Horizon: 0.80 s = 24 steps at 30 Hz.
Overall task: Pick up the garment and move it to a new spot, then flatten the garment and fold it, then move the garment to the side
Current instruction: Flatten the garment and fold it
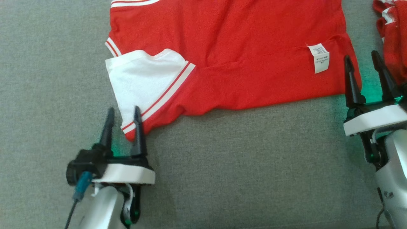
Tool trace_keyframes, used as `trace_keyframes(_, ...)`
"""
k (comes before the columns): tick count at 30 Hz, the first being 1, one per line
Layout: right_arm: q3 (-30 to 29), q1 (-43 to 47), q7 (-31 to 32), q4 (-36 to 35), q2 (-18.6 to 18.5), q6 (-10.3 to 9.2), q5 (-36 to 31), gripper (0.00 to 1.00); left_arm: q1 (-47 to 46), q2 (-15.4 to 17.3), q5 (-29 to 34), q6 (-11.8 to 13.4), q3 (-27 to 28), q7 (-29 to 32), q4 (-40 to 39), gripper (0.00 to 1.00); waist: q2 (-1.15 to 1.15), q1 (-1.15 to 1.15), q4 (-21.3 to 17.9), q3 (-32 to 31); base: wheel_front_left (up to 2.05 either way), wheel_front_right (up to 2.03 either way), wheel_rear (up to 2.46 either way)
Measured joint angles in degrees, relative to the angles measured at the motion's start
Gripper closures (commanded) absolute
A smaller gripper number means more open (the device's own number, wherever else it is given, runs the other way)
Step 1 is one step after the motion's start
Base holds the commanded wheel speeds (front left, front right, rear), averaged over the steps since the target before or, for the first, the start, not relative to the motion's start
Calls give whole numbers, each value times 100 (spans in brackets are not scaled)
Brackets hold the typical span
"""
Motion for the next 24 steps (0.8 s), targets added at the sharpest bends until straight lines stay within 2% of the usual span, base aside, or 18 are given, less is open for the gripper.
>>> trace_keyframes(3, -4, 1, -3, -16, 16, 0, 0, 0, 50, -15, 2, -14, -141, 176, 145, 0, 0, 0, 5, 27, 0, 0, 0)
trace_keyframes(6, -2, 1, -3, -23, 43, 0, 0, 0, 36, -13, 29, 171, -144, 445, 215, 0, 0, 0, -7, 34, 0, 0, 0)
trace_keyframes(9, -1, 1, -3, -24, 52, 0, 0, 0, 0, -13, 27, 214, -172, 643, 215, 0, 0, -1, -12, 34, 0, 0, 0)
trace_keyframes(10, -3, 1, -3, -24, 52, -1, 0, 0, -1, -12, 27, 229, -178, 671, 208, 51, 0, -1, -12, 32, 0, 0, 0)
trace_keyframes(12, -37, 2, -3, -10, 55, 0, 0, 0, -8, -3, 25, 222, -183, 765, 201, 100, 0, 0, -6, 15, 0, 0, 0)
trace_keyframes(18, -275, 237, -1, 390, 154, 0, 34, 0, 17, 98, 29, 185, -258, 769, 123, 100, 0, 0, 79, -108, 0, 0, 0)
trace_keyframes(24, -412, 266, 252, 690, 232, 0, -83, 0, 73, 346, 69, 225, -250, 759, -2, 100, 0, 0, 149, -178, 0, 0, 0)
